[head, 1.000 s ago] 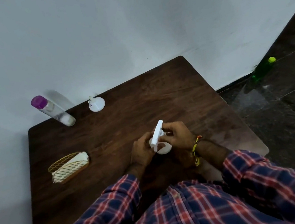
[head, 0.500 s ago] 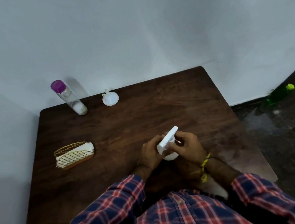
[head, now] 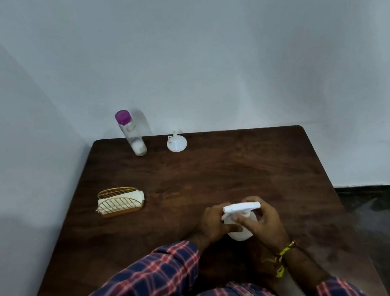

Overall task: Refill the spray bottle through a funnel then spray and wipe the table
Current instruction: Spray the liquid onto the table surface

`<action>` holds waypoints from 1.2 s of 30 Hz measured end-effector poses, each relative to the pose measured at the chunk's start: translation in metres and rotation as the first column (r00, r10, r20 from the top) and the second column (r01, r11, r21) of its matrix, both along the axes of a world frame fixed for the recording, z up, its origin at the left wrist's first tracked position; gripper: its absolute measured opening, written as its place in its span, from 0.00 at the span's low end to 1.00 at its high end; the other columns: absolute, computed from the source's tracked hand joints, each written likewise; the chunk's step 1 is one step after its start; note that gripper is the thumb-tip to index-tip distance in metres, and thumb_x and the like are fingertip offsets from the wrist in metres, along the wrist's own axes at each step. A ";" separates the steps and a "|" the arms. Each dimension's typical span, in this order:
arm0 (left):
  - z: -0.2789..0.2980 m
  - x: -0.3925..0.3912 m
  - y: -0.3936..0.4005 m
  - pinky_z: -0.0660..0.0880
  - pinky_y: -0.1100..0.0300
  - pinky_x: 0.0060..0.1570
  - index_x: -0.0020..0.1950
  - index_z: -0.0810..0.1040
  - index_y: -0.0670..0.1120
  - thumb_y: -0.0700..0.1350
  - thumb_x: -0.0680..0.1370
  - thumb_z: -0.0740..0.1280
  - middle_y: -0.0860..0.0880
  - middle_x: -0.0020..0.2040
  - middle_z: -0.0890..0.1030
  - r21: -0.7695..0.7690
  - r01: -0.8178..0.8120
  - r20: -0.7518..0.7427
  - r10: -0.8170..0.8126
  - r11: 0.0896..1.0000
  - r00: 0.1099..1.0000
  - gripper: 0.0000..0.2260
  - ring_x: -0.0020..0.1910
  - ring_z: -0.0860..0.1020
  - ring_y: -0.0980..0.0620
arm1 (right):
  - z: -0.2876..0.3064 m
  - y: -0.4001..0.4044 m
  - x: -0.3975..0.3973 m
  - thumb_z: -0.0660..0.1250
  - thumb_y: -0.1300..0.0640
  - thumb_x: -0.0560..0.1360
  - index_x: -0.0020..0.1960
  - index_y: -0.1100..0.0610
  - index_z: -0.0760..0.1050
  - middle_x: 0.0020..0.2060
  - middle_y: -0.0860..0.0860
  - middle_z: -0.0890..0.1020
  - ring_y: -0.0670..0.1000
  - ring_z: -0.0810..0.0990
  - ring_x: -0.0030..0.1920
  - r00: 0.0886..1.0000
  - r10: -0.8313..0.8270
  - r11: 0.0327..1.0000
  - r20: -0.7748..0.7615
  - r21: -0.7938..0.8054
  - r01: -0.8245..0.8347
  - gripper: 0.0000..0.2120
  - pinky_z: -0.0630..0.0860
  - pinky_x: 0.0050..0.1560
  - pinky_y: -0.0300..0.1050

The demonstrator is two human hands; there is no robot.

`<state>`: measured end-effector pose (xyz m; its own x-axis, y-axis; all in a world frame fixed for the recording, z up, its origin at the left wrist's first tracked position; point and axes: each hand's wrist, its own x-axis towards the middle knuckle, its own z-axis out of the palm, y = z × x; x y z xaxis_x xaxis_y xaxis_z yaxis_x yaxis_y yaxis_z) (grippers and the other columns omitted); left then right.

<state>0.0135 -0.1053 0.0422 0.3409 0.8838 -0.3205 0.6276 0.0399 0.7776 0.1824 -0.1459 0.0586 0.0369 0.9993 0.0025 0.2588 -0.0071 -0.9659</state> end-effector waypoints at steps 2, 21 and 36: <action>0.003 0.000 -0.002 0.78 0.61 0.53 0.57 0.83 0.48 0.50 0.66 0.79 0.51 0.53 0.85 -0.022 0.033 -0.028 -0.033 0.999 0.999 0.21 0.52 0.82 0.56 | 0.000 0.008 0.004 0.81 0.46 0.62 0.52 0.51 0.77 0.44 0.48 0.84 0.48 0.84 0.45 0.991 0.129 0.991 0.034 -0.035 -0.128 0.23 0.81 0.46 0.50; -0.032 -0.088 -0.065 0.66 0.58 0.68 0.72 0.70 0.52 0.50 0.79 0.66 0.51 0.70 0.73 -0.056 -0.255 -0.382 0.215 0.965 0.899 0.21 0.69 0.70 0.50 | 0.028 0.001 -0.026 0.73 0.53 0.73 0.43 0.50 0.80 0.32 0.48 0.81 0.48 0.79 0.30 0.986 0.019 0.985 0.165 0.167 -0.047 0.03 0.78 0.33 0.52; -0.032 -0.090 -0.040 0.52 0.53 0.75 0.79 0.53 0.41 0.46 0.80 0.66 0.40 0.79 0.55 -0.227 -0.048 -0.601 -0.101 0.973 0.793 0.33 0.77 0.56 0.42 | 0.022 0.002 -0.053 0.72 0.38 0.68 0.41 0.51 0.81 0.30 0.47 0.82 0.51 0.83 0.32 0.844 0.055 0.958 0.534 -0.265 0.105 0.16 0.82 0.39 0.49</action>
<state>-0.0768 -0.1455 0.0105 0.0327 0.7584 -0.6509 0.9681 0.1378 0.2092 0.1295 -0.1441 0.0804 0.1352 0.9605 -0.2433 0.7258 -0.2632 -0.6356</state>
